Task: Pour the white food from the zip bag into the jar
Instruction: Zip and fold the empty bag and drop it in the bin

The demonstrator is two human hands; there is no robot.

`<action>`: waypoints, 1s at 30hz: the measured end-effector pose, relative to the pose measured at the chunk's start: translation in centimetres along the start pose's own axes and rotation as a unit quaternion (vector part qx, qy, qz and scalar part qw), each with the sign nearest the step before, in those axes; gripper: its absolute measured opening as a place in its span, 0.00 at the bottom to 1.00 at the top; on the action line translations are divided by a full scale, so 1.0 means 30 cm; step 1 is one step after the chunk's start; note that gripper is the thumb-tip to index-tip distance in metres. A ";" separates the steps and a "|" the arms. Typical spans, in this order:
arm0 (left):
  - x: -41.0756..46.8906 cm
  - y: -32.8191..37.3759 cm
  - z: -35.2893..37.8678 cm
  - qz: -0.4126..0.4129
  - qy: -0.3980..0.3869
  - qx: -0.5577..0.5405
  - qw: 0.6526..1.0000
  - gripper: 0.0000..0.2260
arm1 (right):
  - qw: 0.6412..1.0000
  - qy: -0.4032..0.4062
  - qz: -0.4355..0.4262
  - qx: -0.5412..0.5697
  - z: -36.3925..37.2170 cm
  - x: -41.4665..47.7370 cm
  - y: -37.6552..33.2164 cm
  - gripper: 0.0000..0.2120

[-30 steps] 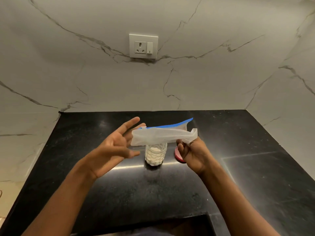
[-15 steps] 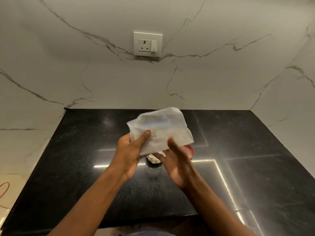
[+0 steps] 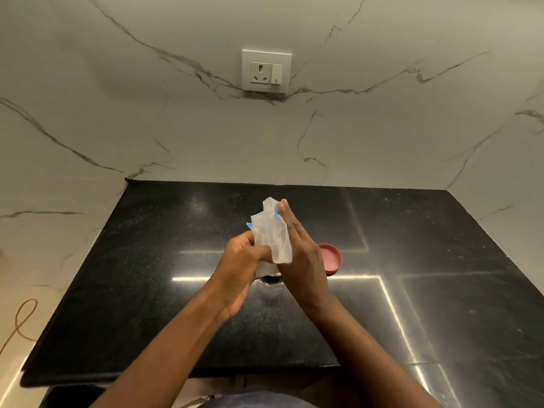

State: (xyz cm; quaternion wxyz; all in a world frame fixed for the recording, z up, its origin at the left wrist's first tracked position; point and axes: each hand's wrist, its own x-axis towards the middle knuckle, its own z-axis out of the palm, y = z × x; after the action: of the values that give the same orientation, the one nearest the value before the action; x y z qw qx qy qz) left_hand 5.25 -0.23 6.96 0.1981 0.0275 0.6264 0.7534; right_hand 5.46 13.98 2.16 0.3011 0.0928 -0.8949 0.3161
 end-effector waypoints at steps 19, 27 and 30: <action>0.009 -0.017 0.066 0.043 0.140 -0.076 0.986 0.10 | 0.977 -0.125 -0.114 -0.131 -0.048 0.028 -0.031 0.41; -0.013 -0.012 0.022 0.028 0.219 -0.084 0.972 0.06 | 0.949 -0.106 0.109 0.275 -0.062 -0.049 -0.071 0.33; -0.027 -0.031 0.009 0.037 0.249 -0.069 0.965 0.04 | 0.824 -0.144 0.207 0.508 -0.105 -0.048 -0.074 0.26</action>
State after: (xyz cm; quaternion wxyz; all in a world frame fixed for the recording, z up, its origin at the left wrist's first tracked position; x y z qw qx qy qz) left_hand 6.31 -0.13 6.29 0.0093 -0.1520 0.6009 0.7847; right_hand 8.92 14.16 4.38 0.0060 0.0893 -0.6392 0.7638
